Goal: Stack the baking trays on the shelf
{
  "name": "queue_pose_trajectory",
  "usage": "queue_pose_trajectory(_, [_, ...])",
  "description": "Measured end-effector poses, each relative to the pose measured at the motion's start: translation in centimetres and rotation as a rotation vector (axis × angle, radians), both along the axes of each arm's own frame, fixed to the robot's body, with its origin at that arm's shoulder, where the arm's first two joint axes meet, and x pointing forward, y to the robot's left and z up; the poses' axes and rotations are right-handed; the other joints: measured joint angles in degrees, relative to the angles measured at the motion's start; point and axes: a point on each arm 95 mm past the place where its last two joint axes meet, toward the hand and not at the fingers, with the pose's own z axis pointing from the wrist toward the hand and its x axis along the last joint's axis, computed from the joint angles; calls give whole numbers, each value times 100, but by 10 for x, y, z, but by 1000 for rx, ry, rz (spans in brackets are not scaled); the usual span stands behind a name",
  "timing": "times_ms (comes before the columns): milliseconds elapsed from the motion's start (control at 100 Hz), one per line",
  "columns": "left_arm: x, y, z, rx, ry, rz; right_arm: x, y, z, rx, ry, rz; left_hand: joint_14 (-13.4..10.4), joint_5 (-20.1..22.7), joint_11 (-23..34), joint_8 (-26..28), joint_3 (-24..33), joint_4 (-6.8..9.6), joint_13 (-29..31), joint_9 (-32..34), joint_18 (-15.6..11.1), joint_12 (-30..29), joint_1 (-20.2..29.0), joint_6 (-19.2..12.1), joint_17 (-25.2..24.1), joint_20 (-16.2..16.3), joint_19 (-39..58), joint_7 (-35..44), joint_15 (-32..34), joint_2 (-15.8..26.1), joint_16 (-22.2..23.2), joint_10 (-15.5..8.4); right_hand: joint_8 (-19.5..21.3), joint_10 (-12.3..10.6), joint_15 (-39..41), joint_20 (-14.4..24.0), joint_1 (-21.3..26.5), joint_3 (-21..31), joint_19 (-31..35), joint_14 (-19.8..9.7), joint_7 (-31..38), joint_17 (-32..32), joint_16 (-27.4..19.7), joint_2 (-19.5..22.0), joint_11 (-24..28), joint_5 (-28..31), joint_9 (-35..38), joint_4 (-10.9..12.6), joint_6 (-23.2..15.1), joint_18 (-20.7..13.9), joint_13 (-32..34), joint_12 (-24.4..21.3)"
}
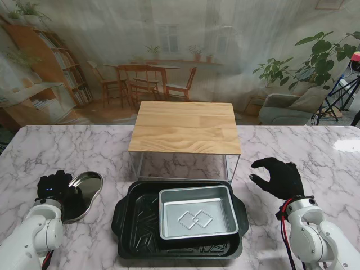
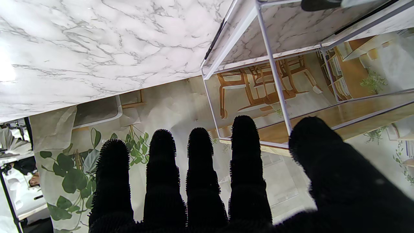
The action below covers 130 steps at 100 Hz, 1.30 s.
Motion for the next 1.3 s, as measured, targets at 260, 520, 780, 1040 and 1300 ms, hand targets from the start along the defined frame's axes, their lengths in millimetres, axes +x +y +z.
queue_pose_trajectory(260, [1,-1,0,31,7,4,0,0,0,0,0,0,-36,-25,10,605,-6,0,-49,23,-18,74,431,-29,-33,6,-160,1206,-51,-38,-79,-1,0,2,0,0,0,0,0,1,0,0,0,0,0,0,0,0,0,0,1,0])
queue_pose_trajectory(520, [4,-3,-4,13,20,20,0,0,0,3,1,0,-136,-929,74,1898,916,-314,1267,1552,1,428,586,-28,1020,-302,-218,1900,-342,13,-769,75,0,7,0,1,0,-8,-1,2,-1,0,0,176,0,0,0,0,1,0,1,0])
queue_pose_trajectory(780, [8,-2,-1,-40,5,53,0,0,0,14,1,-3,-14,-1278,109,2452,1215,-547,1657,1953,134,291,619,-226,1739,-662,-200,2164,-418,-1,-1280,-10,0,9,0,1,0,-22,-1,2,-1,0,0,224,0,0,0,0,1,0,1,0])
queue_pose_trajectory(1040, [9,2,7,-185,-15,85,0,1,0,25,2,-4,501,-1386,346,2636,1352,-651,1823,1955,568,294,637,-228,2207,-713,138,2167,-316,119,-1218,-101,1,13,0,1,0,-24,-1,4,-1,0,0,289,0,0,0,0,1,0,1,0])
queue_pose_trajectory(1300, [8,5,11,-355,-60,111,0,1,-1,33,3,-5,458,-1417,597,2708,1438,-653,1943,1960,623,603,642,-230,2296,-808,323,2174,476,127,-979,-78,1,15,0,1,0,-24,-1,4,-1,0,0,289,0,0,0,0,2,0,1,0])
